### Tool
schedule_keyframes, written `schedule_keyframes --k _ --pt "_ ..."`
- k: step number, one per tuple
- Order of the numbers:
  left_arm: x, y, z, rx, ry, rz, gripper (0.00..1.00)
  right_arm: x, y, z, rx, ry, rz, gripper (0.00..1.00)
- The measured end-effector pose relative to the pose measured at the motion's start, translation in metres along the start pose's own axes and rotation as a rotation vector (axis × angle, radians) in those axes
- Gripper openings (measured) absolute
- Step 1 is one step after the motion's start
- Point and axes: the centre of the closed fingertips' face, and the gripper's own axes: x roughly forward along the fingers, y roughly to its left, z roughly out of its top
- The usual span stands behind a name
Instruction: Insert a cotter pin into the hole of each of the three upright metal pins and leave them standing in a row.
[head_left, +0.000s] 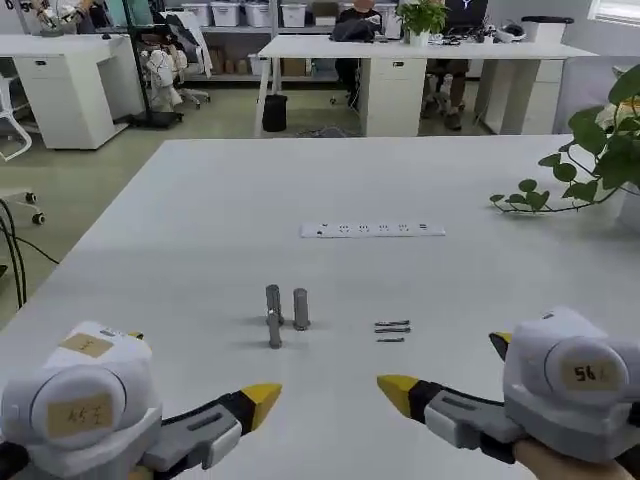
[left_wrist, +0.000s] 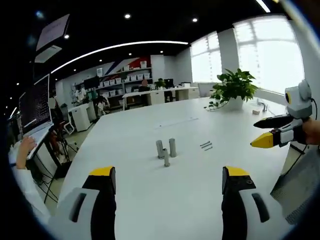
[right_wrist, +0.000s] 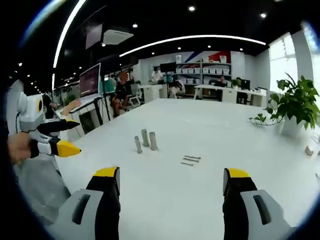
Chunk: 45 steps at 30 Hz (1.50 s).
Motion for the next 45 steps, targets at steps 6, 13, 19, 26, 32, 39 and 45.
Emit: schedule_keyframes --k 6,13,19,26,32,39,45 --pt "-0.0008 0.001 0.0017 0.005 -0.007 0.004 0.85 -0.0005 0.0016 0.0017 -0.016 -0.007 0.006 0.83" --pt "-0.0028 0.0014 0.002 0.01 -0.009 0.003 0.84 -0.0023 0.0025 0.0017 -0.024 -0.009 0.005 0.83" --pt "-0.0031 -0.0004 0.0005 0.01 -0.007 -0.003 0.82 -0.003 0.0022 0.0004 -0.029 -0.008 0.003 0.82" --pt "-0.0032 -0.0003 -0.0002 0.01 -0.007 -0.002 0.82 -0.0055 0.0008 -0.0007 -0.049 -0.006 -0.007 0.81" --pt "-0.0031 0.0001 0.0005 0.013 -0.009 -0.001 0.81 -0.006 -0.0004 -0.0039 -0.038 -0.002 -0.007 0.79" --pt "-0.0032 0.0013 -0.0002 0.014 -0.006 0.001 0.8 -0.006 0.0004 -0.0019 -0.019 -0.012 0.0 0.78" --pt "-0.0033 0.0023 -0.0003 0.016 -0.009 0.003 0.8 -0.0049 0.0016 -0.0021 -0.022 -0.01 0.004 0.78"
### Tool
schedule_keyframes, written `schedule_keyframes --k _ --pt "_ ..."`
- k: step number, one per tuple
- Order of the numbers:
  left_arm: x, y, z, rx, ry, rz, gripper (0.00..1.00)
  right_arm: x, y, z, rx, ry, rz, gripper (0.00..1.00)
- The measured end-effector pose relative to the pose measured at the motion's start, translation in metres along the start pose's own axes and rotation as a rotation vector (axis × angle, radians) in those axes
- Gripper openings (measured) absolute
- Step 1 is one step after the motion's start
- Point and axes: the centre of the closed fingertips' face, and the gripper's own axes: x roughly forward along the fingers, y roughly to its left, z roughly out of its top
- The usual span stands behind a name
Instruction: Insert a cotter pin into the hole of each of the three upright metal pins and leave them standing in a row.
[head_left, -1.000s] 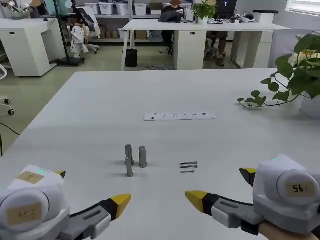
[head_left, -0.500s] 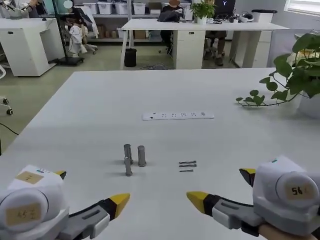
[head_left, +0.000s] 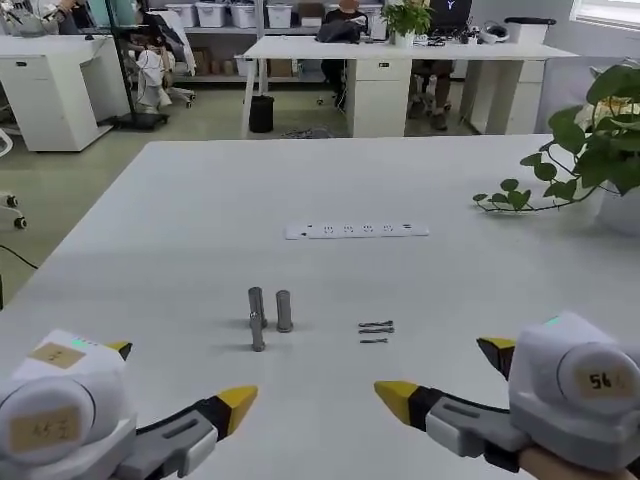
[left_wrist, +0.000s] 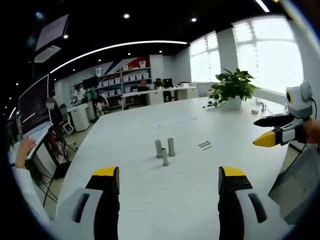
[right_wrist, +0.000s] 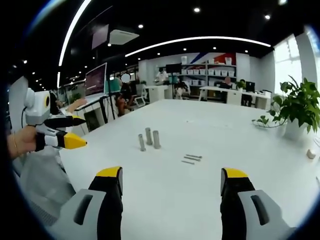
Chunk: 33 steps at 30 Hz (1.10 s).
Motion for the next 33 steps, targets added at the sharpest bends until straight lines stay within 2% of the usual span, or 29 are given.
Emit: schedule_keyframes --k 14,25,30,33 --pt "0.002 -0.0017 -0.0002 -0.018 -0.011 -0.02 0.75 0.0005 0.0017 0.0016 0.001 -0.003 0.009 0.72" --pt "0.0049 0.0001 -0.0046 -0.008 0.004 -0.021 0.74 0.0034 0.0046 0.0018 -0.01 0.004 0.022 0.7" --pt "0.007 0.0015 -0.0038 -0.008 0.0 -0.026 0.71 0.0047 0.0043 0.0018 -0.008 0.007 0.026 0.7" --pt "0.0087 0.0014 -0.001 -0.017 -0.018 -0.033 0.7 0.0053 0.0039 0.0016 -0.007 0.01 0.029 0.69"
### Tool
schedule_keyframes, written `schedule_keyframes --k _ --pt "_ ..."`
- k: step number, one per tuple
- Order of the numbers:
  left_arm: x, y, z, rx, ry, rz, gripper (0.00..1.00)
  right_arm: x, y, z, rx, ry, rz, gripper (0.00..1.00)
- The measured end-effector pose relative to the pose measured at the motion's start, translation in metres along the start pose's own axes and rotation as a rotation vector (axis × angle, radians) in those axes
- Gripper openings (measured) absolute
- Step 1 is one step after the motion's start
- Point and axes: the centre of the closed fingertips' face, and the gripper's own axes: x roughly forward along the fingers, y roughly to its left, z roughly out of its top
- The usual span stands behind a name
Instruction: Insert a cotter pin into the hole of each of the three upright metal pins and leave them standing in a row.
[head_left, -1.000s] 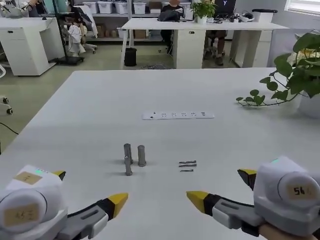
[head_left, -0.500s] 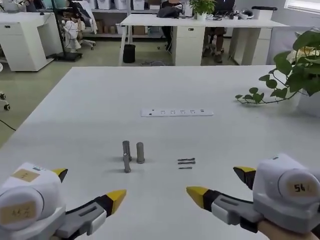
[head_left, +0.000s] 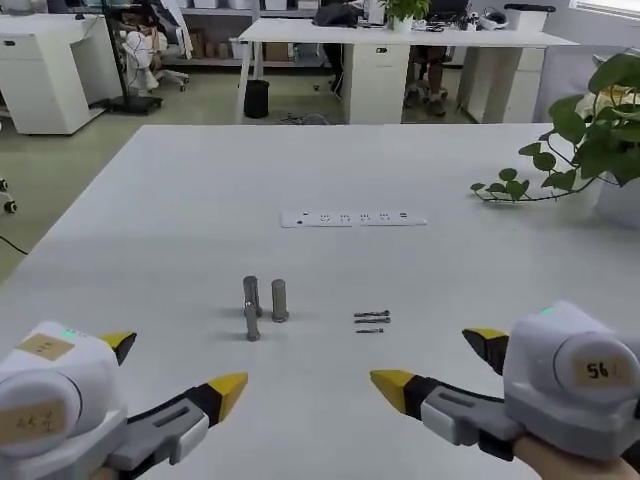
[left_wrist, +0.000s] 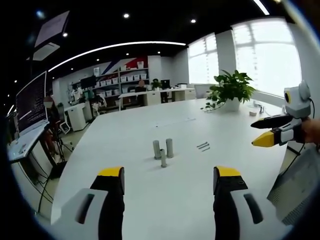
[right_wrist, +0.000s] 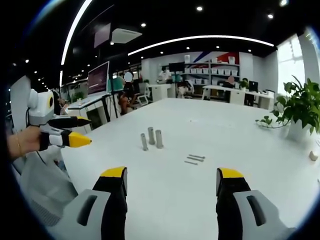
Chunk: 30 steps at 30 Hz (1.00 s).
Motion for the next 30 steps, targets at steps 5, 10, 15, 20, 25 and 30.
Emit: schedule_keyframes --k 5,10,15,20,25,30 --pt "0.008 0.003 0.0 0.022 0.017 -0.009 0.67 0.002 0.001 0.0 -0.002 0.006 0.01 0.68" --pt "0.02 0.006 0.001 0.04 0.025 -0.017 0.65 0.005 0.001 0.0 -0.004 0.015 0.019 0.66" --pt "0.038 0.01 0.0 0.036 0.02 -0.031 0.6 0.008 0.0 0.0 -0.003 0.022 0.021 0.64" --pt "0.057 0.009 -0.002 0.021 0.017 -0.074 0.54 0.01 -0.003 0.003 0.013 0.018 0.02 0.62" --pt "0.072 0.011 -0.004 0.049 0.032 -0.086 0.51 0.015 -0.006 0.002 0.026 0.023 0.025 0.62" --pt "0.089 0.012 -0.009 0.08 0.052 -0.102 0.46 0.018 -0.007 0.002 0.02 0.024 0.03 0.61"
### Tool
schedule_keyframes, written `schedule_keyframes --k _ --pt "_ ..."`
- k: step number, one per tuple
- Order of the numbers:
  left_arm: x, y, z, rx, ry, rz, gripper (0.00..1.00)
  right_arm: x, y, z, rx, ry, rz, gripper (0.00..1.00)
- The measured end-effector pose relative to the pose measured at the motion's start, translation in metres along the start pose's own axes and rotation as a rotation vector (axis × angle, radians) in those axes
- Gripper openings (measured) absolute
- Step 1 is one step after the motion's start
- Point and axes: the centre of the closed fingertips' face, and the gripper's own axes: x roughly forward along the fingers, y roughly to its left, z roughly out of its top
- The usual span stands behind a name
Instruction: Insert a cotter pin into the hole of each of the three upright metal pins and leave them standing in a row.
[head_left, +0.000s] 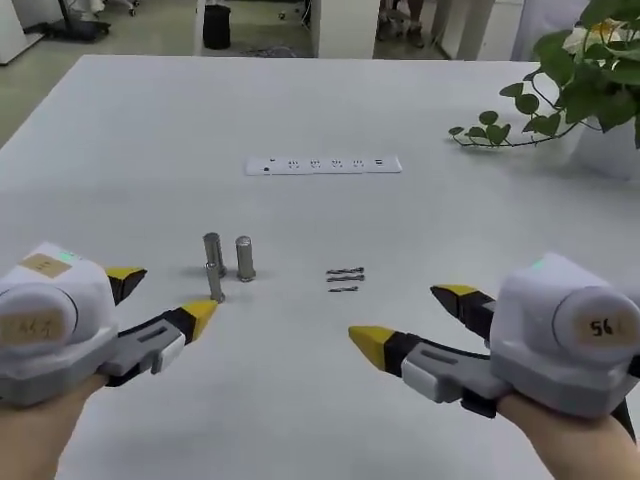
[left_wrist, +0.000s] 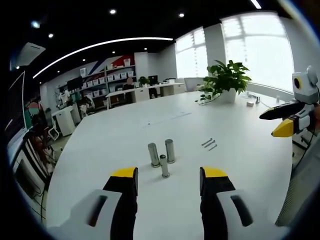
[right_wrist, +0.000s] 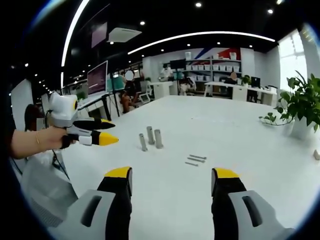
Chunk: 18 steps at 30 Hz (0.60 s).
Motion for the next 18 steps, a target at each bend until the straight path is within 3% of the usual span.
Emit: schedule_keyframes --k 5,9,18 --pt "0.019 0.004 -0.006 0.014 0.012 -0.011 0.42 0.004 0.001 -0.001 -0.003 0.01 0.006 0.6" --pt "0.033 0.006 -0.009 -0.009 0.011 -0.033 0.4 0.008 0.0 -0.002 0.001 0.016 0.008 0.59" --pt "0.064 0.009 -0.021 0.034 0.031 -0.062 0.31 0.016 0.002 -0.002 -0.009 0.025 0.023 0.59"
